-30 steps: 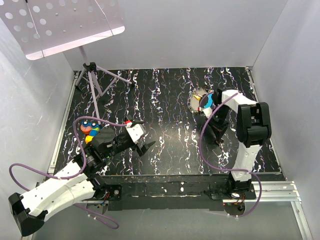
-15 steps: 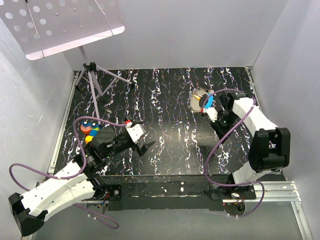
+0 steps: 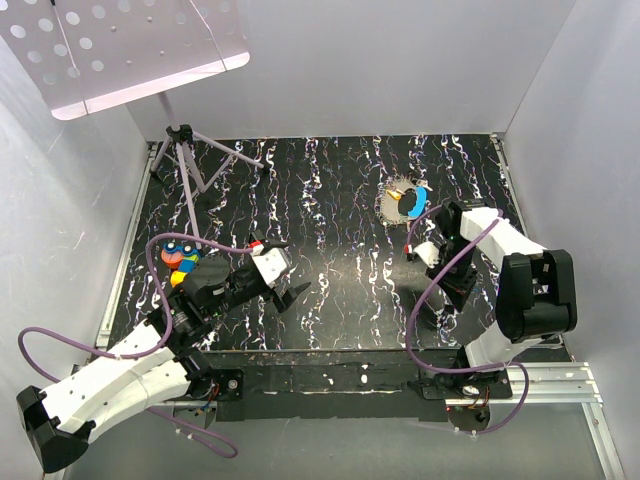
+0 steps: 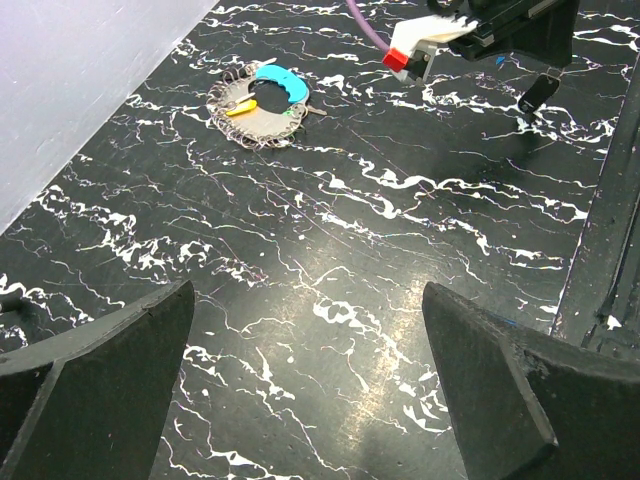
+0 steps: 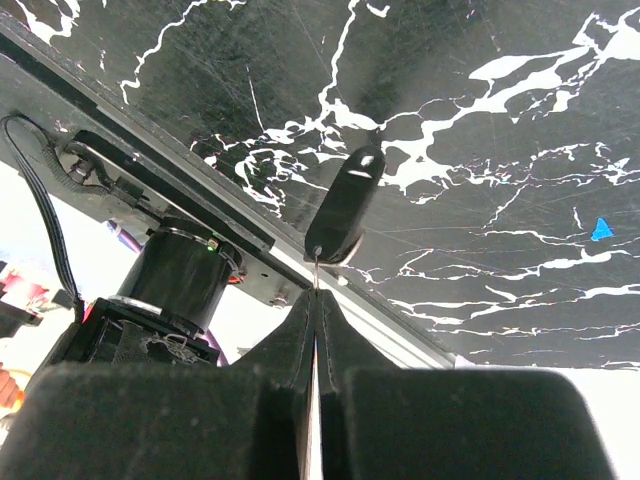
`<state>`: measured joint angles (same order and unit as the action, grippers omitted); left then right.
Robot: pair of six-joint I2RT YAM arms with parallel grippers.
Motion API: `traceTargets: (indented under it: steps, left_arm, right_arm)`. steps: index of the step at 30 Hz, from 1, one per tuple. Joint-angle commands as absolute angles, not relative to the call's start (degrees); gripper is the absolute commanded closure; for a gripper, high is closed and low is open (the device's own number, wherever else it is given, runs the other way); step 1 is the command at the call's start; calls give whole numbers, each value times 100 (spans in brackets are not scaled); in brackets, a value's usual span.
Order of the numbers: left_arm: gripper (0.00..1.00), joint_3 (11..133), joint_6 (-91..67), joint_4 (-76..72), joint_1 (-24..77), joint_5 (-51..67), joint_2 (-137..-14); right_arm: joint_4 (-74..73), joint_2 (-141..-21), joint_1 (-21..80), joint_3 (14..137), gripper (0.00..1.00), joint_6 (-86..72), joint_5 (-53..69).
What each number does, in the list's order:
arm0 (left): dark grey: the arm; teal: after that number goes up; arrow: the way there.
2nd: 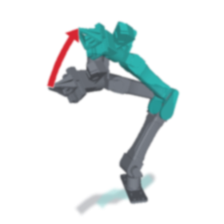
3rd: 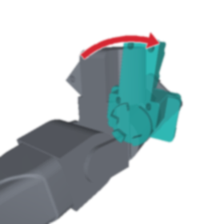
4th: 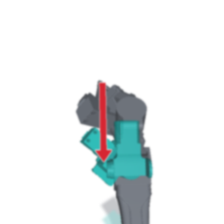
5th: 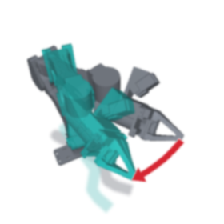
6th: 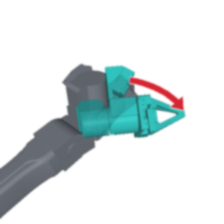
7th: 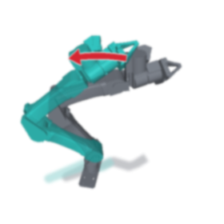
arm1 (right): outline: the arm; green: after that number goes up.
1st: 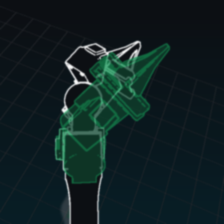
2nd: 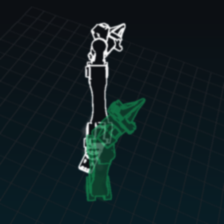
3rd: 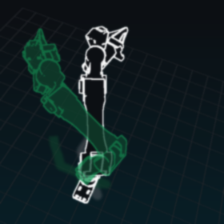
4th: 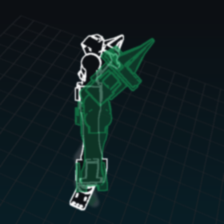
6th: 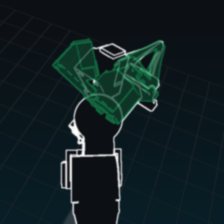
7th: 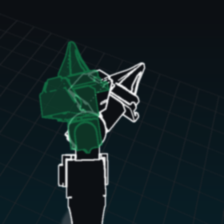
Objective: Put the keys on the keyring
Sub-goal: Place the key at the center of the board.
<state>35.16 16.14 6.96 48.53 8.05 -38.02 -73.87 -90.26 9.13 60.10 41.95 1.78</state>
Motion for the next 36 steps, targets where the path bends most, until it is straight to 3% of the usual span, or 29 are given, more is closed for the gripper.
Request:
traceTargets:
  steps: [1,36]
  left_arm:
    - [2,3586,1679,747,4834,791,-3691]
    - [2,3568,1670,747,4834,791,-3683]
  right_arm:
    - [-7594,-9149,923,6021,99,4184,53]
    - [-7233,-10669,1055,7321,99,3735,615]
